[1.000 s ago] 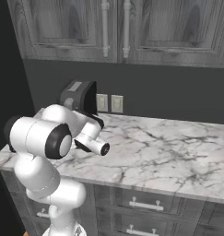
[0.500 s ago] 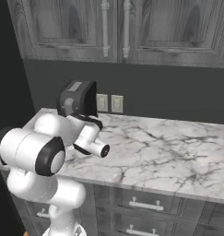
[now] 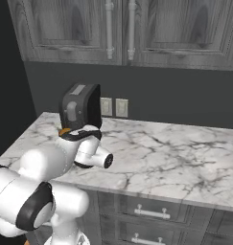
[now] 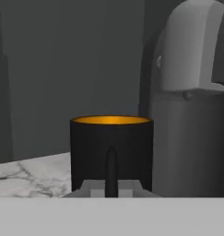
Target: Pick up the brewed coffee from the coffee machine and place it next to the breakfast plate on the dining counter.
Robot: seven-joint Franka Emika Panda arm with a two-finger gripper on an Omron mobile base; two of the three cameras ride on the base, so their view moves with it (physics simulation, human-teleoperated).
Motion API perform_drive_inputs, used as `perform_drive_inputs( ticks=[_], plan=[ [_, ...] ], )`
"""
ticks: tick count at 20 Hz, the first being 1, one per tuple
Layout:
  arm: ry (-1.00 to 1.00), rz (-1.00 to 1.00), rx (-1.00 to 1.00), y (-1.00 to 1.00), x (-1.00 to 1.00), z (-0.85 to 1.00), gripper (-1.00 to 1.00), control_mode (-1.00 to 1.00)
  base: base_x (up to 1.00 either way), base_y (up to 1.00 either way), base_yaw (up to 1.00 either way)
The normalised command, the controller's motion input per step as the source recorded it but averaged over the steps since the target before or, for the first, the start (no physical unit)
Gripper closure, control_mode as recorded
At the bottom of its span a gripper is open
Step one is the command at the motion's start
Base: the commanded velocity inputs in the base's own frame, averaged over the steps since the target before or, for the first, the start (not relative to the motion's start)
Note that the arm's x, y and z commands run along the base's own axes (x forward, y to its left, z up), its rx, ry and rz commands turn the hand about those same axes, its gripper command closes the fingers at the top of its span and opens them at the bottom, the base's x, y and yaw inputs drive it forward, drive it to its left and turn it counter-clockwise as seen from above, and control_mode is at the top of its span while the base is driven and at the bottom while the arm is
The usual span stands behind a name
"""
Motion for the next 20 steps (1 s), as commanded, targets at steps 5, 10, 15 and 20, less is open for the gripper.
perform_drive_inputs(
  ticks=[5,10,15,20],
  plan=[
    [0.0,0.05,0.0,-0.15,-0.56,0.5,1.0,-1.0,0.0,0.0,0.0],
    [0.01,0.07,0.0,-0.05,-0.62,0.2,1.0,-1.0,0.0,0.0,0.0],
    [0.0,0.01,0.0,-0.12,-0.3,0.05,1.0,-1.0,0.0,0.0,0.0],
    [0.0,0.0,0.0,-0.1,-0.03,0.0,1.0,-1.0,0.0,0.0,0.0]
  ],
)
